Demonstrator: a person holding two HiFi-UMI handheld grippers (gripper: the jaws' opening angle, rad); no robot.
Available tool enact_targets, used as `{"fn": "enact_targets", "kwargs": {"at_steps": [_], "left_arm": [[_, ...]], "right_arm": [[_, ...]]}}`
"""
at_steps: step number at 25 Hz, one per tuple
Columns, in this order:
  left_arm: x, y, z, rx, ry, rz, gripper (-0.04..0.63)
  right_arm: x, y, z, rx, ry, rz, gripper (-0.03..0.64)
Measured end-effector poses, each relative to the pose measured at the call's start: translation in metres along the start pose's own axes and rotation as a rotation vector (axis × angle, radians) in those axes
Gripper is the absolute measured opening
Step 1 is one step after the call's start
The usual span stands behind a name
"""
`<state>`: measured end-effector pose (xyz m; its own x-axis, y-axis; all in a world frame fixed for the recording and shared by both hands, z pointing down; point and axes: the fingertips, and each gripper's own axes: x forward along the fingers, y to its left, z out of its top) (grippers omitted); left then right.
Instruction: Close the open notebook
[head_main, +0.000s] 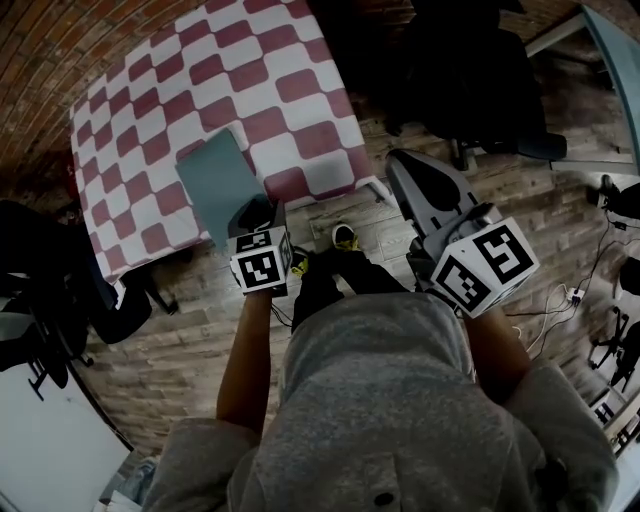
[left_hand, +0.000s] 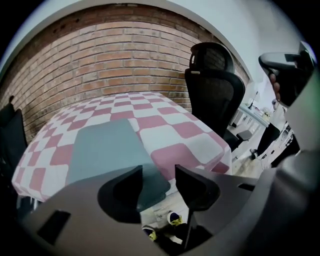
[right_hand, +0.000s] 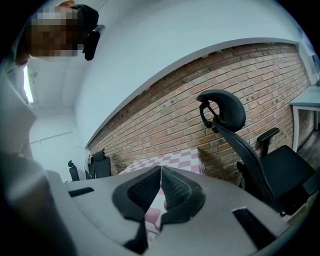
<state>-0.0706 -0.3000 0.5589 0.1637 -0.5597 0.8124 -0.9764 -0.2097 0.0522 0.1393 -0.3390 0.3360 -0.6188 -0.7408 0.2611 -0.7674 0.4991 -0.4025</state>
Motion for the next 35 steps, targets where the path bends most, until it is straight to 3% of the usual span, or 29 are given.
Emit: {"fn": "enact_targets", "kwargs": {"at_steps": [3,6,11,13,15,19,24,35], "left_arm": [[0.0,-0.016,-0.001,-0.005,-0.001,-0.012,0.245],[-0.004,-0.031,-0.002,-0.033,0.006,-0.063,0.245],[-0.014,-0.062,-0.005,-0.102,0.023,-0.234,0.244],[-0.025,-0.062,-0.006,-0.139,-0.006,-0.253,0.241],[-0.043,-0.056,0.0,-0.156,-0.074,-0.24,0.208],[-0.097,-0.04,0.035,-0.157,-0.286,-0.187,0.027],[-0.176,-0.022,0.071,-0.091,-0.489,-0.049,0.011],[-0.244,-0.022,0.097,-0.091,-0.619,0.009,0.011]], "right_arm": [[-0.006,-0.003,0.002,0.003,-0.013,-0.004,0.025],[-0.013,0.001,0.004,-0.003,-0.022,0.002,0.025],[-0.018,0.008,0.008,-0.016,-0.045,0.02,0.025],[-0.021,0.014,0.01,-0.028,-0.052,0.03,0.025],[-0.024,0.018,0.013,-0.044,-0.058,0.035,0.025],[-0.032,0.023,0.017,-0.09,-0.062,0.012,0.025],[-0.041,0.024,0.02,-0.14,-0.061,-0.021,0.025],[-0.04,0.041,0.026,-0.184,-0.06,0.016,0.025]]}}
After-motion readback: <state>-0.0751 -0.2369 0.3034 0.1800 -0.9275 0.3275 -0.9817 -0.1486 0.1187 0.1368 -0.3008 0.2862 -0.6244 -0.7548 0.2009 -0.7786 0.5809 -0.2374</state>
